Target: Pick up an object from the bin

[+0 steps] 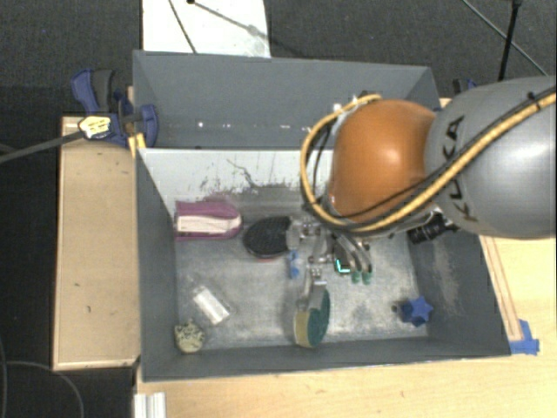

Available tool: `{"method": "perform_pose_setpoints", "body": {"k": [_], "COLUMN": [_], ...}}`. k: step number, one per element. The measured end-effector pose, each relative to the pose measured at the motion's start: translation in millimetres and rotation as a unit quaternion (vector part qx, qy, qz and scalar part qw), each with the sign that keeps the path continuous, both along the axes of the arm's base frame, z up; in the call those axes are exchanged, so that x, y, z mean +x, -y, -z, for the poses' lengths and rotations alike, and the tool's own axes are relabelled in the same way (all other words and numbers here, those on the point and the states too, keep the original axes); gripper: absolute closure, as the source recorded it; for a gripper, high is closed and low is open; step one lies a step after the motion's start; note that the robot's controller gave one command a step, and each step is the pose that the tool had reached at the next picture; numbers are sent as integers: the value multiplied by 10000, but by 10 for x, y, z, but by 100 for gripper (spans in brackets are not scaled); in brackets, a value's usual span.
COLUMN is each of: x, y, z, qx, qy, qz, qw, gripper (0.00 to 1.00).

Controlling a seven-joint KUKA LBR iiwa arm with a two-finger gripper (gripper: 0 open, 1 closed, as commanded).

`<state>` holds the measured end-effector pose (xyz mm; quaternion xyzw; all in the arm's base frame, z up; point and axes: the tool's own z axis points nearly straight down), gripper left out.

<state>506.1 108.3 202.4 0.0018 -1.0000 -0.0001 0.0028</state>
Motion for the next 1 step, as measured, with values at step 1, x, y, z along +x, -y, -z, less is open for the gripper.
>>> {"method": "perform_pose_setpoints", "body": {"k": [1], "x": [492], "y": [175], "z": [1310], "qx": [18], "qy": [-21], "qz": [-5217], "qw": [8531], "gripper": [0]}}
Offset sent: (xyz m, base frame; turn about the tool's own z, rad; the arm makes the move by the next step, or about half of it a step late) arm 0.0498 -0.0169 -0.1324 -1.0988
